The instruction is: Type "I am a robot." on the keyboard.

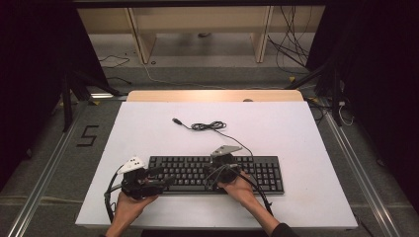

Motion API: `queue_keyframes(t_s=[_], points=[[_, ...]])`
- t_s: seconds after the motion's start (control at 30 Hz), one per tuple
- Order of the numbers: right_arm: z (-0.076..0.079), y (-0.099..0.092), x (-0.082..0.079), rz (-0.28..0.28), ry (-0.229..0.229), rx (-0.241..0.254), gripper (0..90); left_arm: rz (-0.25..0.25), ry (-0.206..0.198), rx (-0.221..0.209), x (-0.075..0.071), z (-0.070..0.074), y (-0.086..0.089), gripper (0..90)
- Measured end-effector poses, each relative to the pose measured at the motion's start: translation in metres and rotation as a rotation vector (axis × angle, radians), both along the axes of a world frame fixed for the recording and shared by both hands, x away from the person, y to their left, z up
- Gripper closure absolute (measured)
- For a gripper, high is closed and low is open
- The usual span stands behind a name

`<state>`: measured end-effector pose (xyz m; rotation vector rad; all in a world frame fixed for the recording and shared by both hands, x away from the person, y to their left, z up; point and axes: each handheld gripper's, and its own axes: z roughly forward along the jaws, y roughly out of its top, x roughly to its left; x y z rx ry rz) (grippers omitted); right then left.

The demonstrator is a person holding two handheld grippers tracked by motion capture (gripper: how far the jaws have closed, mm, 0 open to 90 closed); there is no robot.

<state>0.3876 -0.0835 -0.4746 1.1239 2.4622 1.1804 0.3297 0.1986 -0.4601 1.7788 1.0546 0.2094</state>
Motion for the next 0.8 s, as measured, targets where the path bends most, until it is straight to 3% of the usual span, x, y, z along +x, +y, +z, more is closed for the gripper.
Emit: queue_keyframes(t_s=[0.5, 0.8], points=[[-0.0056, 0.0025, 0.001, 0.0, 0.002, -0.028, 90.0, 0.004, -0.007, 0.002, -0.0016, -0.0002, 0.0, 29.5], [-0.0042, -0.0003, 0.0016, -0.007, 0.01, -0.001, 88.2, 0.015, -0.018, -0.001, -0.0026, 0.0006, 0.0021, 29.5]])
